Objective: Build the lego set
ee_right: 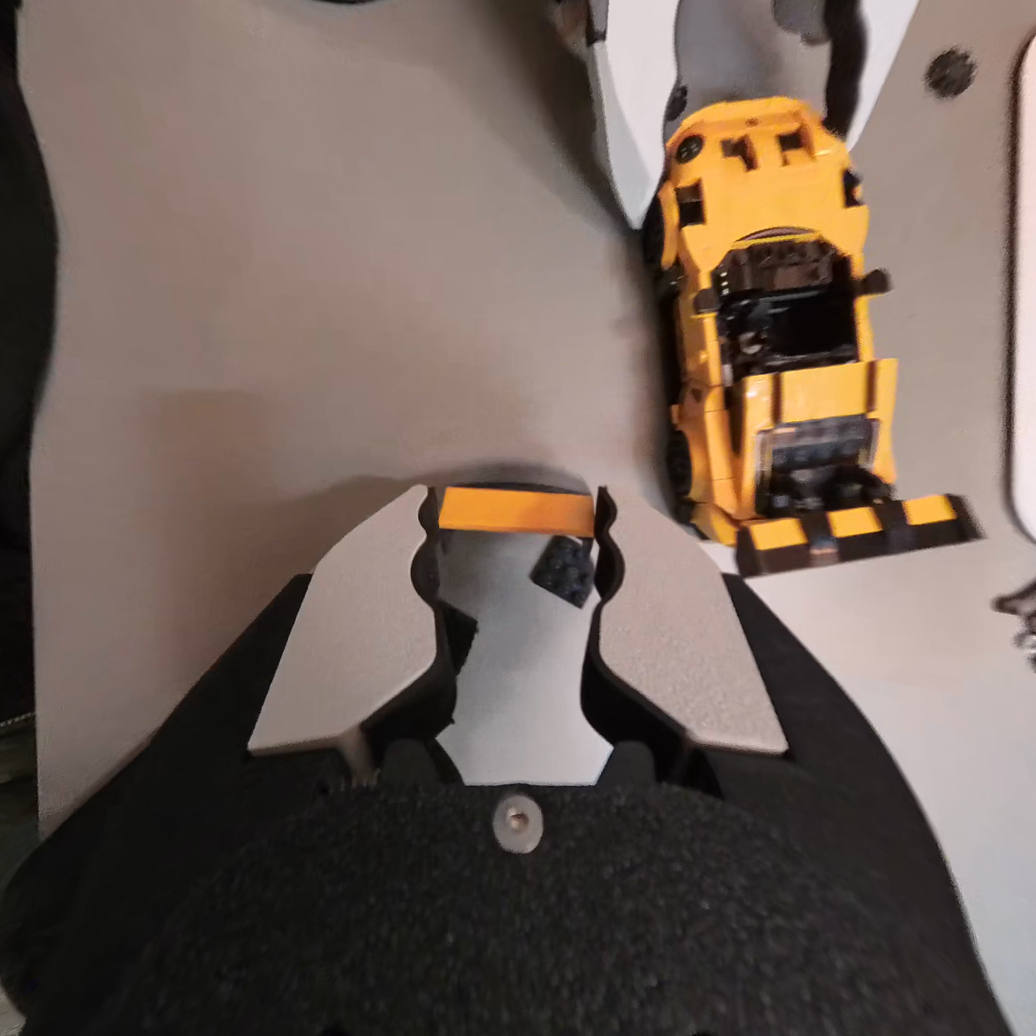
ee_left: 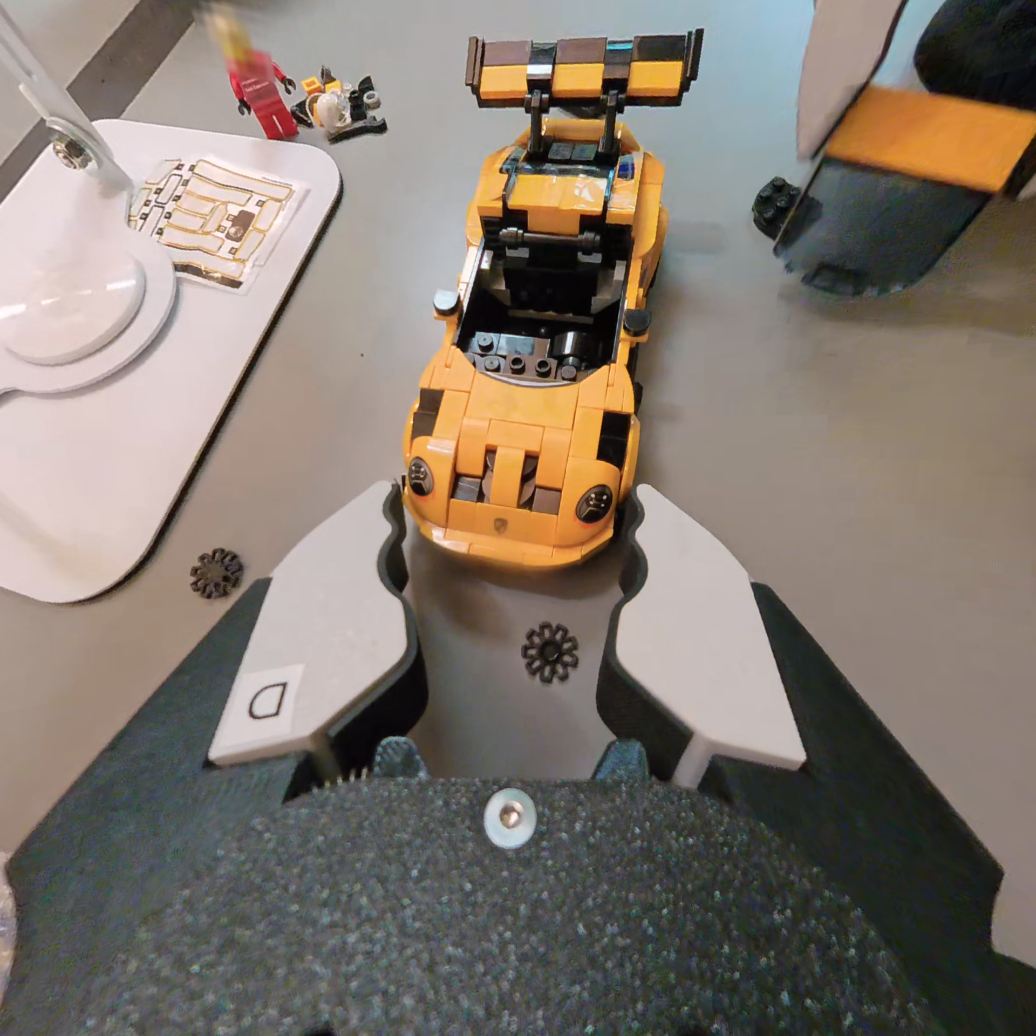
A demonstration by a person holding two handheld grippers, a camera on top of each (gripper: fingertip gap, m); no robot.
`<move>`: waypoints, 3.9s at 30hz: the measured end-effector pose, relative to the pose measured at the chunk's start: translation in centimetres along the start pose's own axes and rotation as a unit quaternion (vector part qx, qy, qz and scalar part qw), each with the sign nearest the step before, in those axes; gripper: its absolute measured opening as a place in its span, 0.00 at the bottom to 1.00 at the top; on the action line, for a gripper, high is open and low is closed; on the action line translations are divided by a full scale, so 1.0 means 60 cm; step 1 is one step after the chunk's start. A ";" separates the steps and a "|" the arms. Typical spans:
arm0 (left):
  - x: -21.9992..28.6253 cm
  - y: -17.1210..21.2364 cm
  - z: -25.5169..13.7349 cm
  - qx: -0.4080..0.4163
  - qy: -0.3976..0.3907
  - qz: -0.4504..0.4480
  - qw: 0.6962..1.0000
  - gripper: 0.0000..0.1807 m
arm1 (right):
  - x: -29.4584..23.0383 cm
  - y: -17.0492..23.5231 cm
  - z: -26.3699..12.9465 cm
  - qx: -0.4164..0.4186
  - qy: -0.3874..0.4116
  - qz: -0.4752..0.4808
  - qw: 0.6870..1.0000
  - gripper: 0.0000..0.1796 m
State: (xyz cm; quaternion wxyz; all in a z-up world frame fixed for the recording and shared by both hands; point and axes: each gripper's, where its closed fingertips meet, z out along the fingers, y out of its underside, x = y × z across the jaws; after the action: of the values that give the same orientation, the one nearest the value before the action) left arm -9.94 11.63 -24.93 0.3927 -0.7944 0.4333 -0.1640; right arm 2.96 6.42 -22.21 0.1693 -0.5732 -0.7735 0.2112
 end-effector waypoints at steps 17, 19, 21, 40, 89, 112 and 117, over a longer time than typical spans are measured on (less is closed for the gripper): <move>0.000 -0.003 0.003 0.001 -0.020 -0.002 1.000 0.41 | 0.047 0.028 0.010 0.027 0.072 0.115 0.990 0.38; 0.000 -0.002 0.003 -0.003 -0.023 0.002 1.000 0.41 | 0.046 0.037 0.028 0.007 0.076 0.145 0.986 0.42; 0.000 -0.001 0.003 -0.006 -0.024 0.001 1.000 0.41 | 0.048 0.042 0.044 -0.006 0.090 0.148 0.985 0.40; 0.001 0.001 0.001 -0.008 -0.025 -0.001 1.000 0.41 | -0.006 -0.044 0.003 0.078 0.000 0.006 0.997 0.38; 0.041 -0.175 -0.095 0.194 -0.098 0.027 0.976 0.21 | 0.136 -0.127 -0.140 0.384 0.066 0.238 0.890 0.07; 0.090 -0.185 -0.068 0.151 -0.158 0.107 0.970 0.13 | 0.068 -0.151 -0.108 0.428 0.032 0.210 0.879 0.11; 0.093 -0.182 -0.063 0.142 -0.163 0.121 0.969 0.13 | 0.062 -0.152 -0.092 0.431 0.000 0.219 0.875 0.07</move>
State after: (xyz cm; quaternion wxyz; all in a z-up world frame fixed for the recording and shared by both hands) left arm -2.92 8.70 -14.62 0.5837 -0.6886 0.4282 -0.0434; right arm -2.78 8.41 -12.70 0.3491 -0.5981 -0.4604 0.5553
